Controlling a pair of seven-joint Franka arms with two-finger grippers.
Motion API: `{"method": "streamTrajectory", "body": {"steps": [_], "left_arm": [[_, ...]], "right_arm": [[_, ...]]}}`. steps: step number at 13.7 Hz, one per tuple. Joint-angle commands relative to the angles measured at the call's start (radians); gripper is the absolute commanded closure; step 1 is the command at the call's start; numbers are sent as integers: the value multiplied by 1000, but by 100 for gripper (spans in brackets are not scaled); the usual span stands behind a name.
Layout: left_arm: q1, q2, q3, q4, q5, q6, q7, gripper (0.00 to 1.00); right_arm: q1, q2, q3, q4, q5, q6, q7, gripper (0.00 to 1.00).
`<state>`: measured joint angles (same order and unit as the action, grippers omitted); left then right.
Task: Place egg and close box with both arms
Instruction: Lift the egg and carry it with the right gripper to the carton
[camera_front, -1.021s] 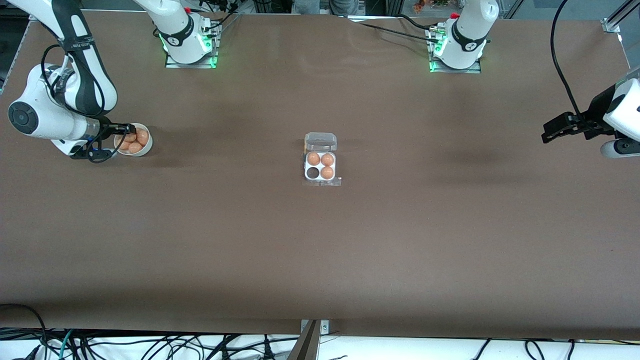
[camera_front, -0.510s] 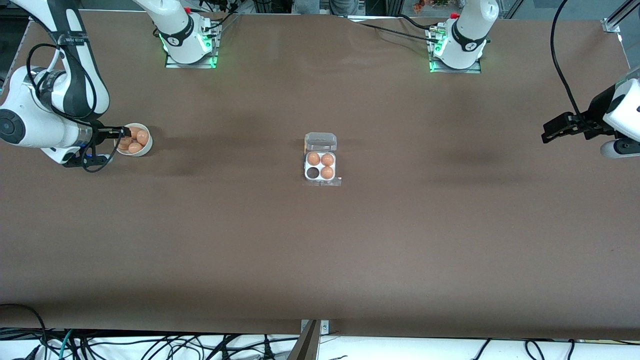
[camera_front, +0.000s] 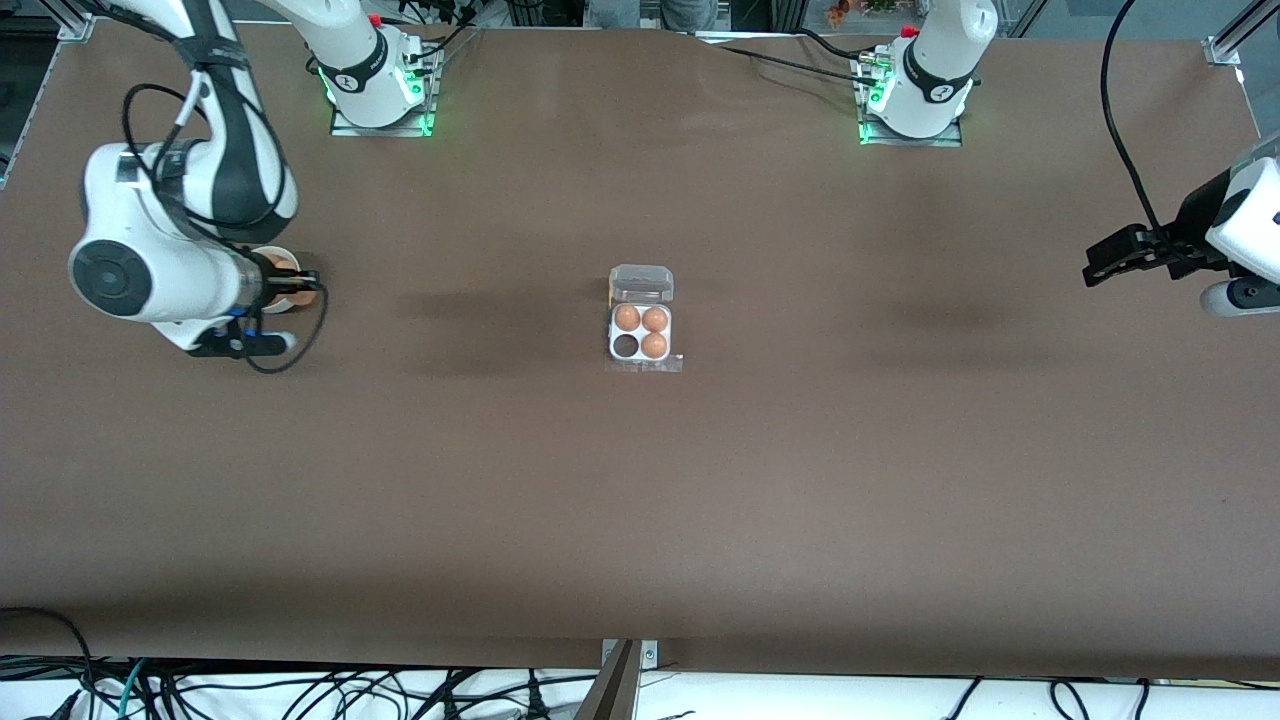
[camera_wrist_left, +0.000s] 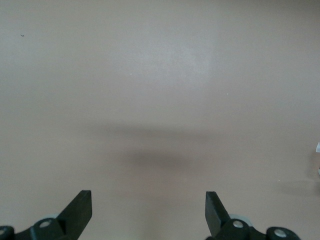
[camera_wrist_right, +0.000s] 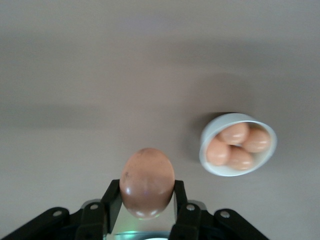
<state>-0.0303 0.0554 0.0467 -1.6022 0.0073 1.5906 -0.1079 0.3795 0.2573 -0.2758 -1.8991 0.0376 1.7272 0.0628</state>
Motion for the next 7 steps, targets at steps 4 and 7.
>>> {"method": "streamTrajectory", "body": {"steps": [4, 7], "left_arm": [[3, 6, -2, 19, -16, -17, -1, 0], [3, 6, -4, 19, -16, -17, -1, 0]], "right_arm": [[183, 244, -9, 297, 207, -81, 268, 66], [261, 360, -9, 431, 321, -71, 377, 68]]}}
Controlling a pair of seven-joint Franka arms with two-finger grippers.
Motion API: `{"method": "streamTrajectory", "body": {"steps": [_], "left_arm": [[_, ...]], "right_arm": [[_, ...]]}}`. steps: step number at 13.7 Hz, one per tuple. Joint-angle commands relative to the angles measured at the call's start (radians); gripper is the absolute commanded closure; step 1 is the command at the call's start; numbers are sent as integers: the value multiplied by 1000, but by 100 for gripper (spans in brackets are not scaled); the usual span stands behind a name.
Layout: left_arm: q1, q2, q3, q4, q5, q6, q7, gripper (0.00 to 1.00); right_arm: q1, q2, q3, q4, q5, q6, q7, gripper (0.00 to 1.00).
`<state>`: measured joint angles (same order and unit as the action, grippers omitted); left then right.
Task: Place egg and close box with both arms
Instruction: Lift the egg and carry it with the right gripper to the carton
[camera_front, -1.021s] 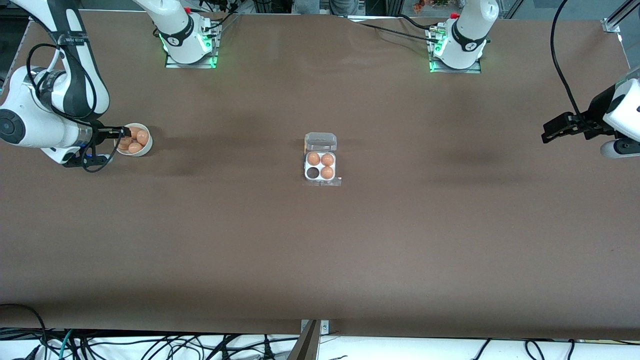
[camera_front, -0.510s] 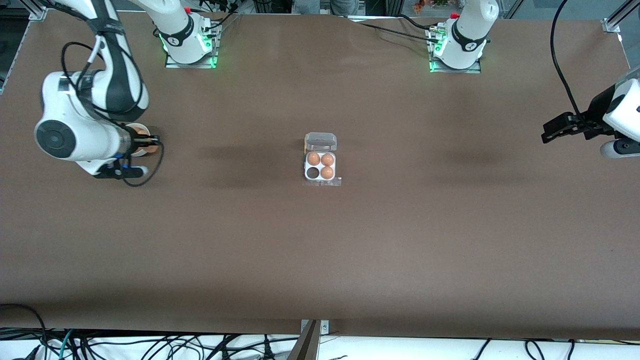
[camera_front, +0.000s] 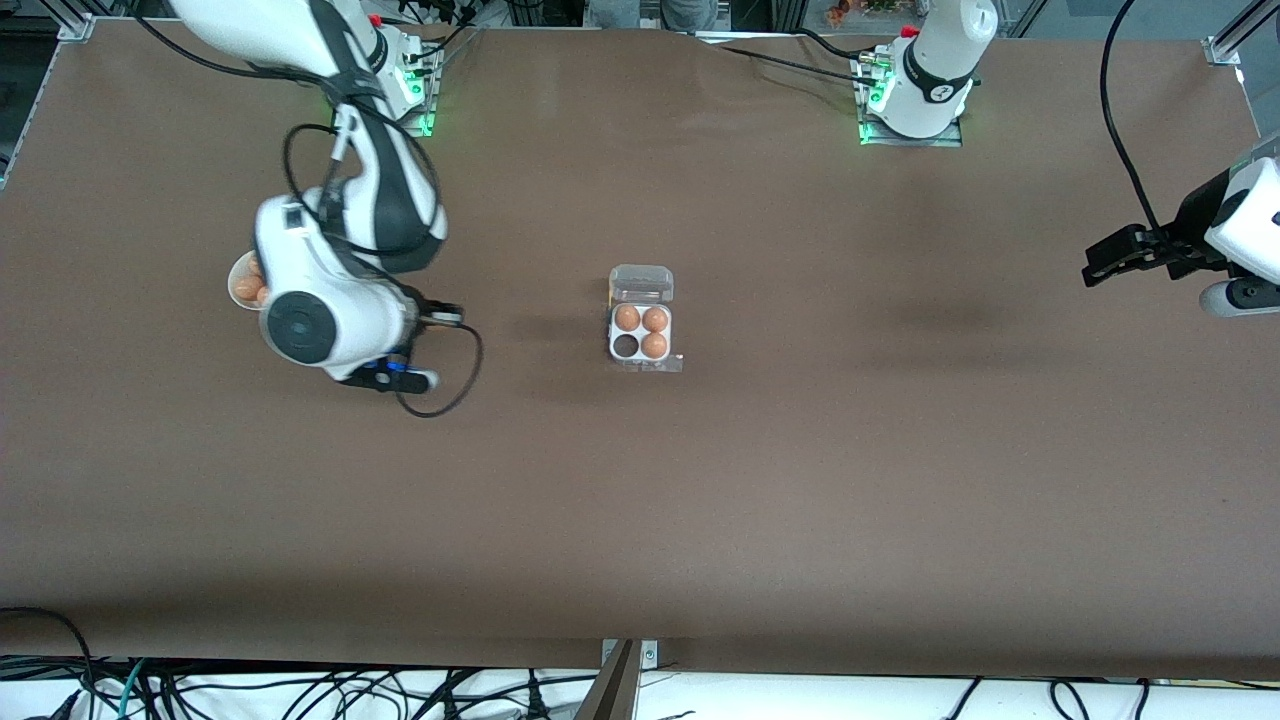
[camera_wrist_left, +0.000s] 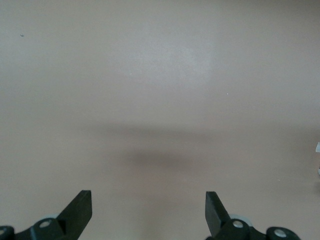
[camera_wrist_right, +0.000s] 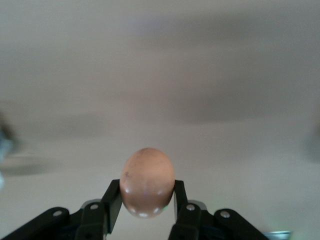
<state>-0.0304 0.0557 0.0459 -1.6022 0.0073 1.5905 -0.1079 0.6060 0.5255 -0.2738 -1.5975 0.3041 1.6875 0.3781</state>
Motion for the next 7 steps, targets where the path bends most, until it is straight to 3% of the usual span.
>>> {"method": "streamTrajectory", "body": {"steps": [1, 5, 7], "left_arm": [[3, 6, -3, 21, -16, -17, -1, 0], [3, 4, -1, 21, -16, -17, 2, 0], [3, 4, -1, 21, -16, -17, 5, 0]], "right_arm": [[56, 128, -12, 178, 78, -31, 102, 68], [103, 195, -10, 292, 185, 3, 215, 68], [106, 202, 2, 292, 300, 55, 228, 68]]}}
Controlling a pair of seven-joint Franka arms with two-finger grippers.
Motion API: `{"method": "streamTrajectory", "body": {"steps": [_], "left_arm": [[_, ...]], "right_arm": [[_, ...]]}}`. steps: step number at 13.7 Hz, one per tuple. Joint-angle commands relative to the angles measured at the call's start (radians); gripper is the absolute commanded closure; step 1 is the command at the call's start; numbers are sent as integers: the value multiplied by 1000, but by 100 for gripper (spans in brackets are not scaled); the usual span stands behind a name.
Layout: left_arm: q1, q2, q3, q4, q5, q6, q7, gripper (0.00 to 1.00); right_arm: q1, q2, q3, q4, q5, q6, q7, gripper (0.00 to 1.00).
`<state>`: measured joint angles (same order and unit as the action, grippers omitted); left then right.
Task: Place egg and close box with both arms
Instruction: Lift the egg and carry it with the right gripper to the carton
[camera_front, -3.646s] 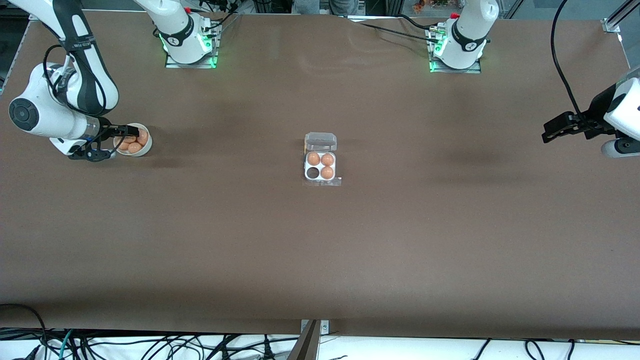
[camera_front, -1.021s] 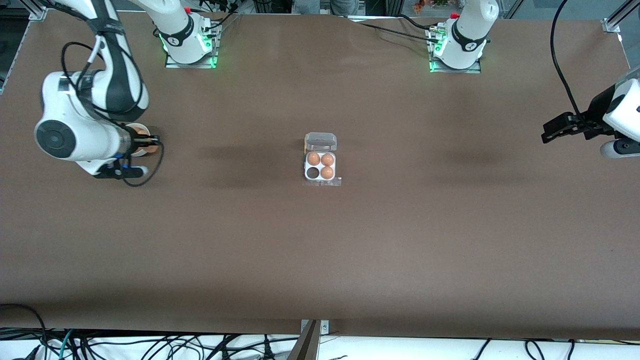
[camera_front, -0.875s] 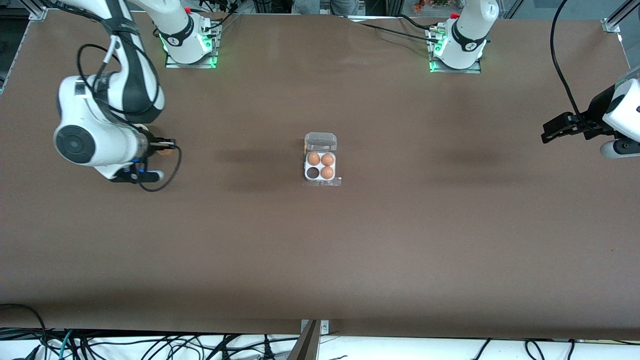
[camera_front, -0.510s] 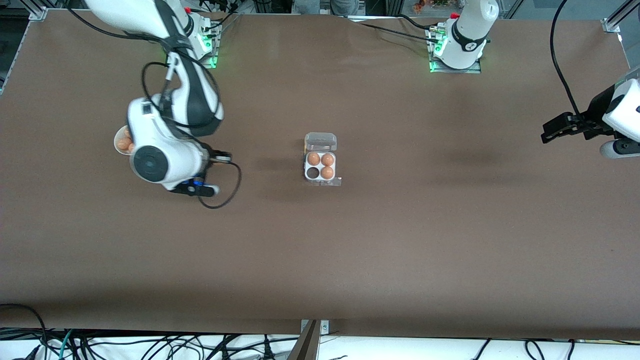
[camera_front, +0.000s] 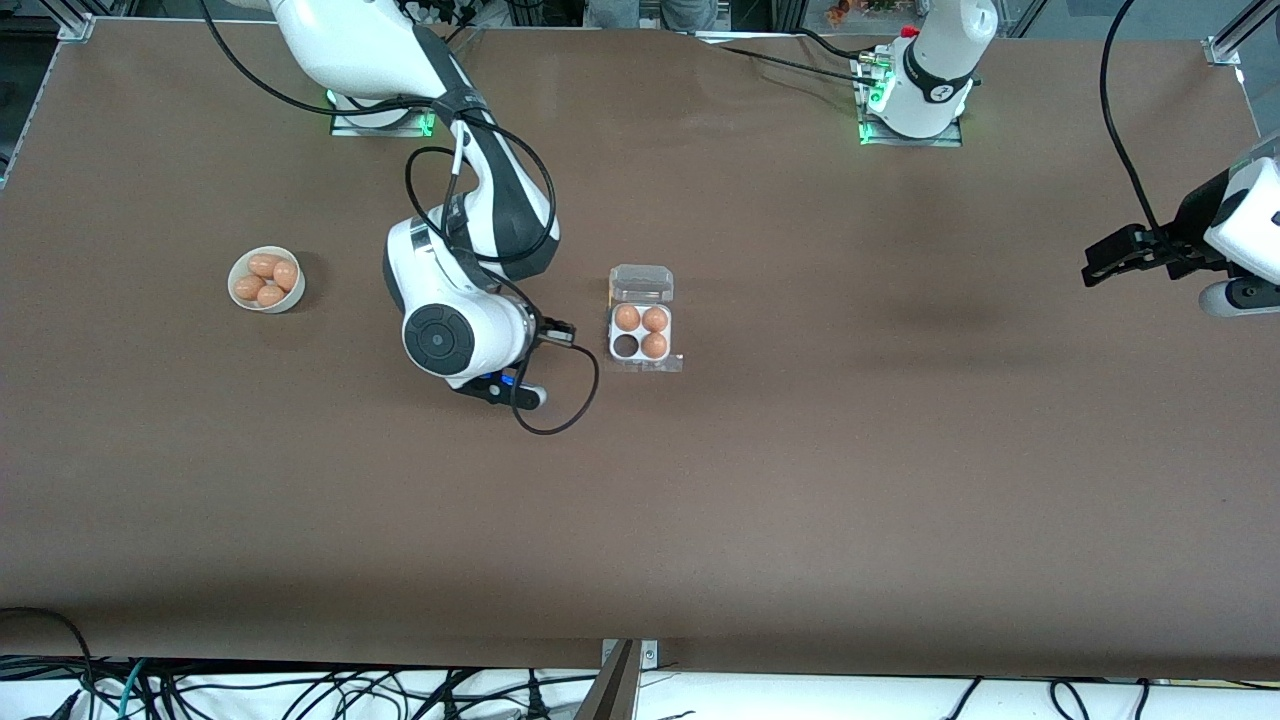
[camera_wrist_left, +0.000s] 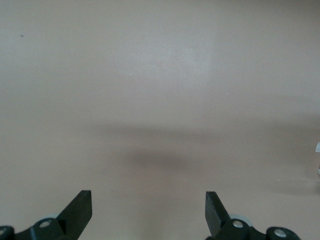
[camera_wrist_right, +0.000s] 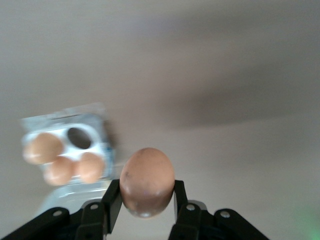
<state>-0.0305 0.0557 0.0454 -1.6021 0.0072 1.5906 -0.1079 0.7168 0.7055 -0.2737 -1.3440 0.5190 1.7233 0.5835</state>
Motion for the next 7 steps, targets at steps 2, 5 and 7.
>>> {"method": "streamTrajectory", "body": {"steps": [2, 5, 7], "left_arm": [[3, 4, -1, 21, -15, -17, 5, 0], [3, 4, -1, 22, -16, -17, 4, 0], [3, 4, -1, 21, -16, -17, 1, 0]], "right_arm": [[-3, 43, 5, 39, 180, 73, 50, 68], [1, 72, 60, 39, 204, 165, 99, 68], [3, 97, 89, 39, 204, 237, 117, 68]]}}
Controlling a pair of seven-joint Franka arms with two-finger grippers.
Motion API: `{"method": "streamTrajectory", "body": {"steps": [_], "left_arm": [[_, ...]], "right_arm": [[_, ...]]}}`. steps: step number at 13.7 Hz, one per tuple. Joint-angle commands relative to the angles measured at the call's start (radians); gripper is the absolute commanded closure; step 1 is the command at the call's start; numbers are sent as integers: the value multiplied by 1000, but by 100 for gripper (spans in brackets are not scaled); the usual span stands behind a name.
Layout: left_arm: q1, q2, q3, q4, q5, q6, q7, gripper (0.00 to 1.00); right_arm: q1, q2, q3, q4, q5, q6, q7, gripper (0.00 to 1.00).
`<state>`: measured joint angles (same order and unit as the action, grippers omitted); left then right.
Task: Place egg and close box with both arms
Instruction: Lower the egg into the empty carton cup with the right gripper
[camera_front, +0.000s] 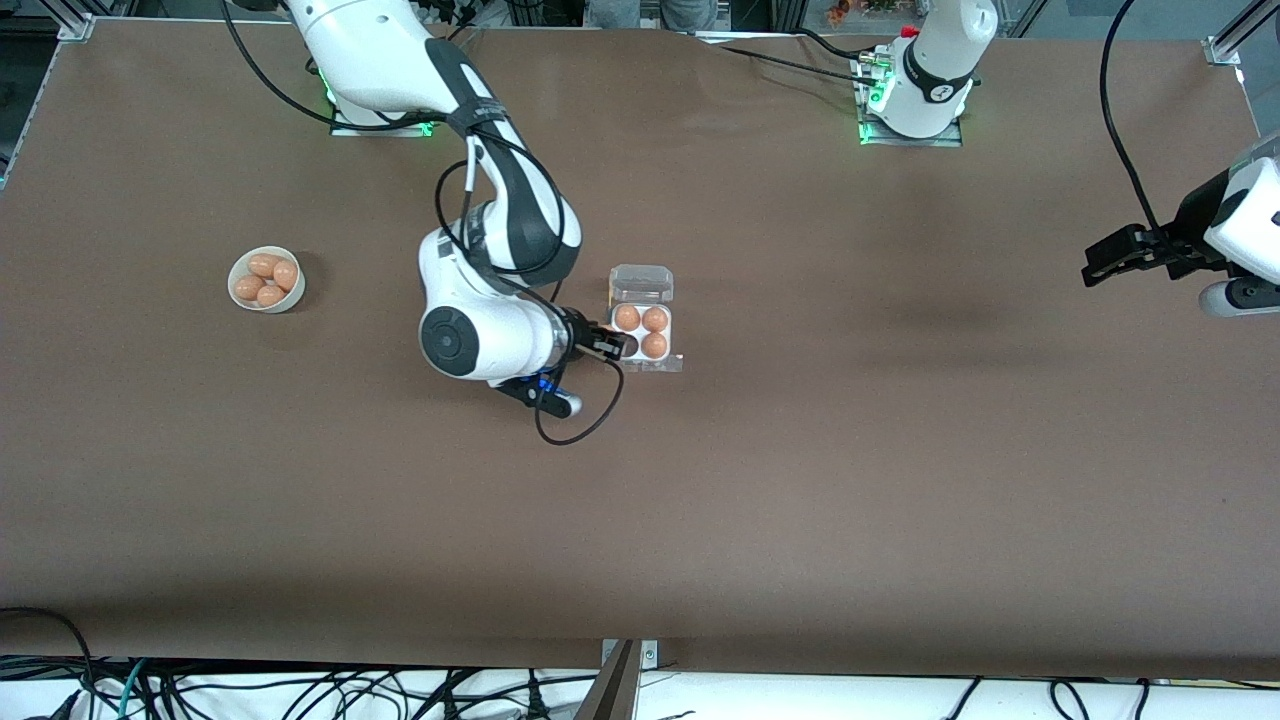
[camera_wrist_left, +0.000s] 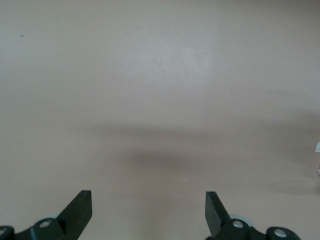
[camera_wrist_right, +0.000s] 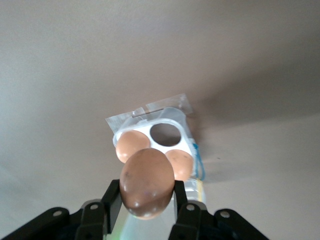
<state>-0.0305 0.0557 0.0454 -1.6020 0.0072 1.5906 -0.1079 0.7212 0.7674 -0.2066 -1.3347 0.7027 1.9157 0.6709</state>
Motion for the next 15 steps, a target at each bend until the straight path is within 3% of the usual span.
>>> {"method": "streamTrajectory", "body": {"steps": [1, 15], "left_arm": [[3, 4, -1, 21, -16, -17, 2, 0], [3, 4, -4, 28, -16, -17, -1, 0]], "right_arm": [[-2, 44, 30, 29, 21, 68, 32, 68], [-3, 79, 41, 3, 93, 7, 78, 68]]}}
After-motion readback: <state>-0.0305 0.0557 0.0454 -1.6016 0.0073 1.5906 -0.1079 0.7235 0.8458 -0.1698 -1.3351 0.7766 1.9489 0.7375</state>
